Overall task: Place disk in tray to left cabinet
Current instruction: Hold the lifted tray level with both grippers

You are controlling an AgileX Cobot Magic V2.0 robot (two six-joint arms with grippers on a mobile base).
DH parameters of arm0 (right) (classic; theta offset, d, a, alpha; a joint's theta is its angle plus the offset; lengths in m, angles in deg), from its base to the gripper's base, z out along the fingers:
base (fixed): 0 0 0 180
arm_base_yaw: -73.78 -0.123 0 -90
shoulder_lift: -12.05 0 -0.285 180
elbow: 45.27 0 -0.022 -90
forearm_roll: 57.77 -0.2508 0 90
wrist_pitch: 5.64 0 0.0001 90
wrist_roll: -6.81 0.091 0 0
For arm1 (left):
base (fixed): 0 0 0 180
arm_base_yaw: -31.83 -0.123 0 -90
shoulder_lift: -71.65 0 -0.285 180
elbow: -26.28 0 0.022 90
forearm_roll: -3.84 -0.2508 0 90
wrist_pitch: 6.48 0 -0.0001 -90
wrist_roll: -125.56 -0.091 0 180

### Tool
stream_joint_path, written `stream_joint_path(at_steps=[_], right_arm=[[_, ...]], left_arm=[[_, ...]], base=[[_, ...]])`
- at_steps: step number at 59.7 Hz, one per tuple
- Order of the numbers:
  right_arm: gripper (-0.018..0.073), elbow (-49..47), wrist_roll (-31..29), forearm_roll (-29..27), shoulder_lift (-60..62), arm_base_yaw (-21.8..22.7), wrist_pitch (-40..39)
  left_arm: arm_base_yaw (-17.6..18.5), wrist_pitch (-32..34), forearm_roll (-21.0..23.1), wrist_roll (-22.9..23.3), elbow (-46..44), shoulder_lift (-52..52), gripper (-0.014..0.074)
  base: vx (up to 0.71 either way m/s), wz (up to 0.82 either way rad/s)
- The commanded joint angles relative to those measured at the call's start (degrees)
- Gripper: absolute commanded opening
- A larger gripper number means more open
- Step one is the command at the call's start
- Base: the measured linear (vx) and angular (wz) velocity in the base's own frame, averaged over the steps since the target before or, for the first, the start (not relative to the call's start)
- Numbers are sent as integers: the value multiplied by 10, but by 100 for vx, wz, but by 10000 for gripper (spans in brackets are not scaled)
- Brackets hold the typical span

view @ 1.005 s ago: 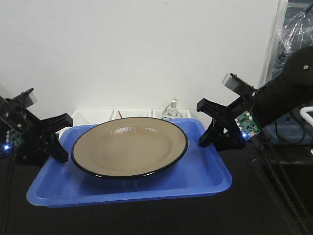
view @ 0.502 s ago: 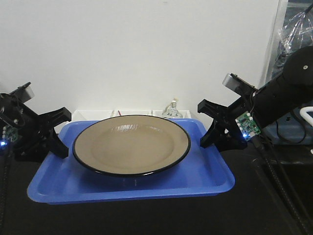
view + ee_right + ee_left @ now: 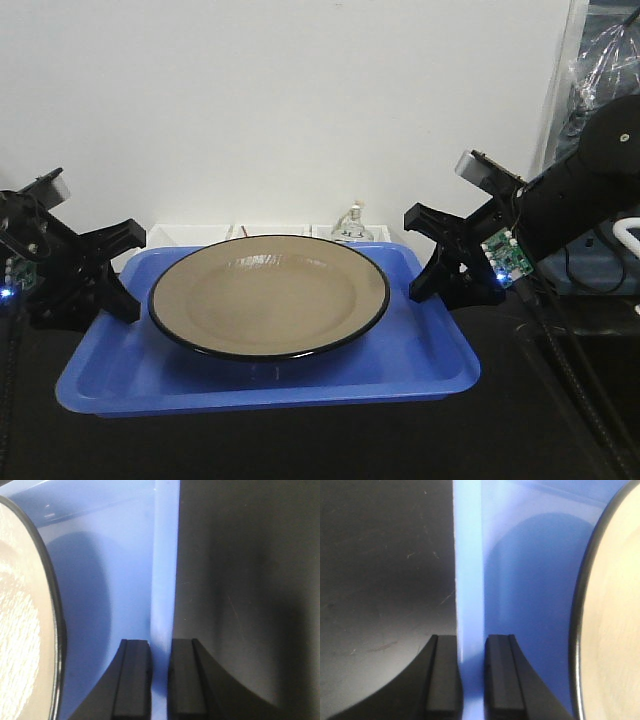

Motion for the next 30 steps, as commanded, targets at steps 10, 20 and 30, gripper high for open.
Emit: stream_joint_path(at_steps=[10, 20, 30], right_arm=[[-4, -21, -2, -113, 34, -14, 2], [-4, -21, -2, -114, 34, -14, 2], [-4, -21, -2, -114, 34, -14, 2]], left_arm=[[18, 29, 127, 10, -22, 32, 0], [18, 29, 127, 10, -22, 32, 0], [18, 29, 127, 10, -22, 32, 0]], base=[[0, 0], [0, 0], [0, 0]])
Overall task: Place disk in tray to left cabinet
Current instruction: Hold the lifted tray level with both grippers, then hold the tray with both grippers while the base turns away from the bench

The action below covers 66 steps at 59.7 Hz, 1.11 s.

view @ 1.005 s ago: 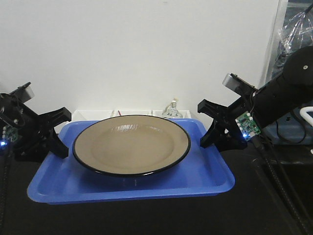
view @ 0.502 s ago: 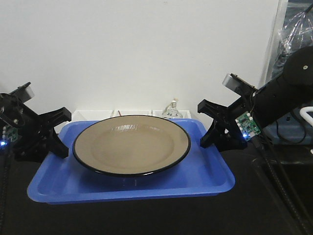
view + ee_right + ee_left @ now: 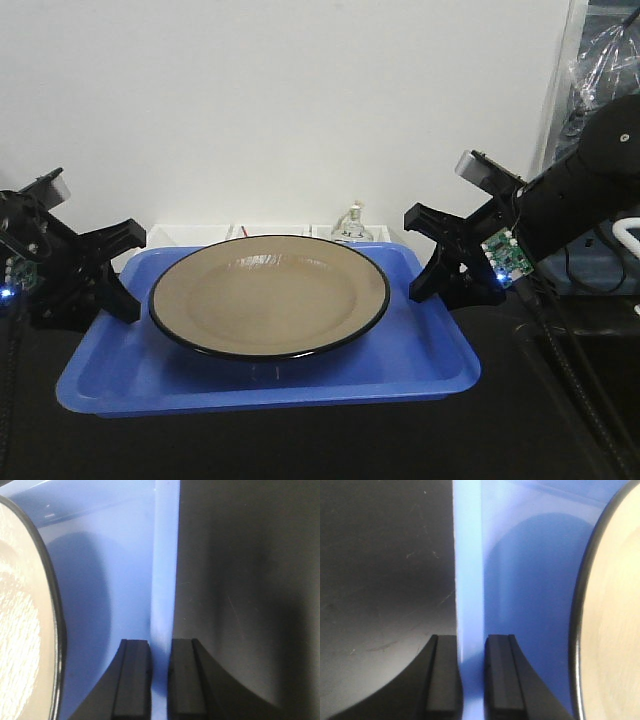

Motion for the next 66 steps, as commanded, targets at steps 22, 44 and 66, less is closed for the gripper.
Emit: stream_joint_path(at_steps=[22, 44, 66], right_arm=[[-4, -21, -2, -113, 34, -14, 2], [-4, -21, -2, -113, 34, -14, 2], [-4, -21, -2, -114, 34, -15, 3]], left_arm=[[18, 29, 127, 10, -22, 32, 0], [18, 29, 127, 10, -22, 32, 0], [18, 29, 127, 10, -22, 32, 0]], base=[[-3, 2], [-15, 1], [-17, 25]])
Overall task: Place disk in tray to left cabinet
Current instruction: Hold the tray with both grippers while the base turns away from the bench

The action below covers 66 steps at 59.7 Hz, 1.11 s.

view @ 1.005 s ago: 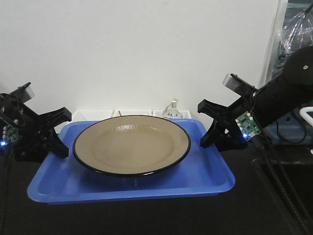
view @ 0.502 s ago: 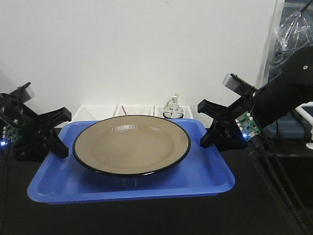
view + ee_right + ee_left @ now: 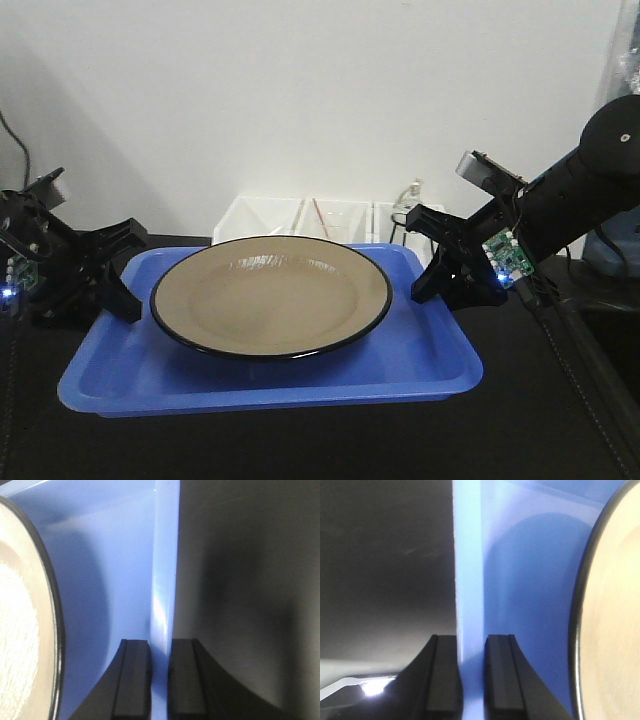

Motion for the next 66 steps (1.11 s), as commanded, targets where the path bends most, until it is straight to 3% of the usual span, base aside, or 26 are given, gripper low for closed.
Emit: stream_joint_path(at_steps=[1, 66], right_arm=[[-4, -21, -2, -118, 34, -16, 0], [-4, -21, -2, -118, 34, -16, 0]], left_arm=[[18, 29, 122, 10, -22, 32, 0], [18, 29, 122, 10, -22, 32, 0]], base=[[-14, 44], [-8, 59]])
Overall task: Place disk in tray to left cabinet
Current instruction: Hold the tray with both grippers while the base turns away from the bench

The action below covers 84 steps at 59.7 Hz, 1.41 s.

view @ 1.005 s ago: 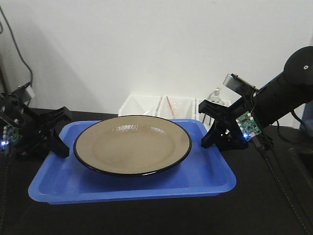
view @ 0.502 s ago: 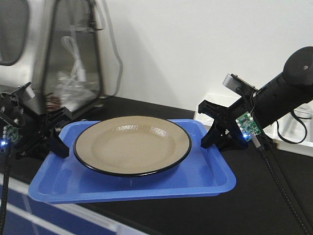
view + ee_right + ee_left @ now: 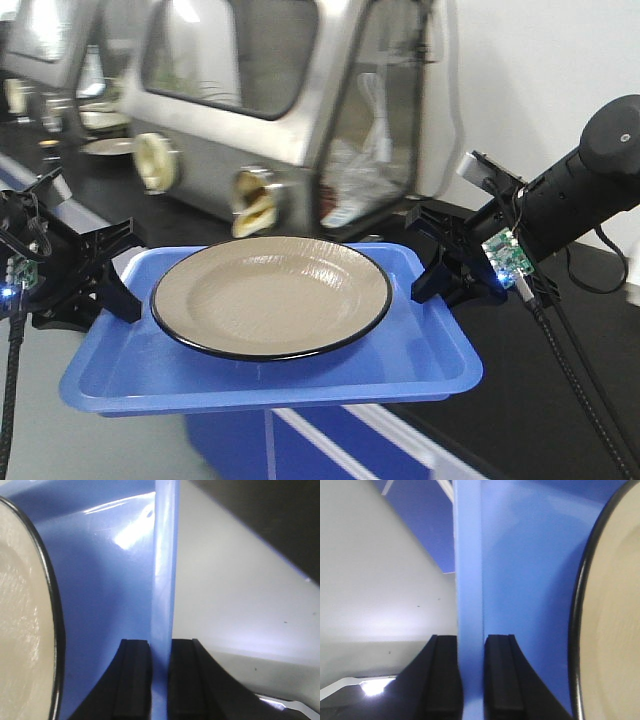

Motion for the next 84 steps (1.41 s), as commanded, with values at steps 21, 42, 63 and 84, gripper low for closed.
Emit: stream_joint_path(at_steps=[21, 42, 63, 84], right_arm=[[-4, -21, -2, -117, 34, -16, 0], [-4, -21, -2, -117, 34, -16, 0], [-4, -21, -2, -117, 34, -16, 0], [-4, -21, -2, -117, 34, -16, 0]], left_arm=[[18, 29, 123, 10, -22, 32, 0], [18, 27, 123, 10, -22, 33, 0], [18, 27, 123, 10, -22, 33, 0], [18, 26, 123, 10, -22, 33, 0]], base=[[3, 82], [11, 80], [22, 48], [35, 16]])
